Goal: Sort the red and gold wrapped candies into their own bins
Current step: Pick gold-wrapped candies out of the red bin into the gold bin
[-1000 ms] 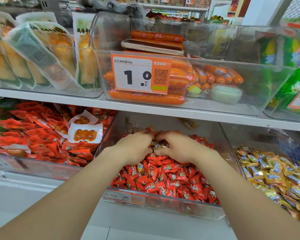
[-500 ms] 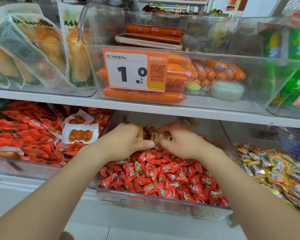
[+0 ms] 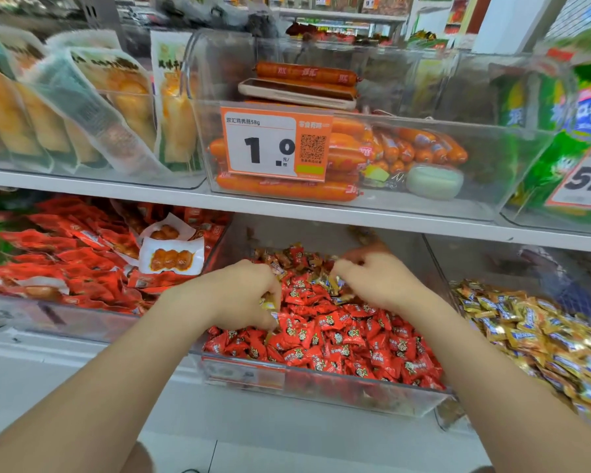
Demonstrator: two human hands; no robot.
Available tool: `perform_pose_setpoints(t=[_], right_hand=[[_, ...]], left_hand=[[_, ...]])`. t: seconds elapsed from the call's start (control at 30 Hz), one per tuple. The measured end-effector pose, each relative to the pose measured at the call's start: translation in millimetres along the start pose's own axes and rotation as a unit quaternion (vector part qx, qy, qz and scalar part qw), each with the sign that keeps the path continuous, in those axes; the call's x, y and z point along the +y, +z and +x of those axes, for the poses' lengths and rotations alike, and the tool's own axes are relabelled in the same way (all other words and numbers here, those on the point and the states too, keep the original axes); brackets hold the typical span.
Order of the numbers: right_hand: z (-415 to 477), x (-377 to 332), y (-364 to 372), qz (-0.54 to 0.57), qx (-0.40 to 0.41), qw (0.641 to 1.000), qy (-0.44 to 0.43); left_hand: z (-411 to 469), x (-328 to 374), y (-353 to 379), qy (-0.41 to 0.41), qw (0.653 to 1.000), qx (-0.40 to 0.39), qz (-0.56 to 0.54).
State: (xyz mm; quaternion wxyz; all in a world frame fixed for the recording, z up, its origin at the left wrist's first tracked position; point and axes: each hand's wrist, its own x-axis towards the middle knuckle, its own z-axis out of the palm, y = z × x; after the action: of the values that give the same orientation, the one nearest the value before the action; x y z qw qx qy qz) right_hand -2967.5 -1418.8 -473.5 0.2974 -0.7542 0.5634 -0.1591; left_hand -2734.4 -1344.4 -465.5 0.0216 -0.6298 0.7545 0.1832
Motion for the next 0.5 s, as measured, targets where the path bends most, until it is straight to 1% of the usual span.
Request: perform_pose_setpoints(t=[0.07, 0.1, 0.17, 0.23, 0.3, 0.43, 0.5], right_hand=[[-1.0, 5.3, 6.4, -0.115, -0.019, 0.993, -0.030], [-0.6, 7.2, 8.5, -0.151, -0.022, 0.988, -0.037], [-0.1, 8.0, 9.3, -0.188, -0.022, 0.981, -0.043], [-0.6, 8.4, 8.8, -0.209, -0.024, 0.977, -0.047], [-1.9, 8.4, 9.0, -0.248, -0.037, 0.967, -0.051], [-6.3, 6.4, 15.7, -0.326, -0.083, 0.940, -0.049], [-6.1, 5.4, 17.8, -0.342, -0.102, 0.933, -0.052]], left_hand=[[-0.8, 2.6, 1.9, -0.001, 1.000, 0.024, -0.017], [-1.2, 3.9, 3.2, -0.007, 0.998, 0.040, -0.039], [-0.6, 8.0, 3.3, -0.019, 0.993, 0.080, -0.081], [3.4, 14.3, 1.2, -0.024, 0.989, 0.106, -0.098], [11.4, 20.8, 1.2, -0.026, 0.988, 0.129, -0.085], [37.4, 27.2, 9.3, -0.031, 0.981, 0.190, -0.012], [51.2, 29.3, 13.3, -0.013, 0.979, 0.201, -0.009]])
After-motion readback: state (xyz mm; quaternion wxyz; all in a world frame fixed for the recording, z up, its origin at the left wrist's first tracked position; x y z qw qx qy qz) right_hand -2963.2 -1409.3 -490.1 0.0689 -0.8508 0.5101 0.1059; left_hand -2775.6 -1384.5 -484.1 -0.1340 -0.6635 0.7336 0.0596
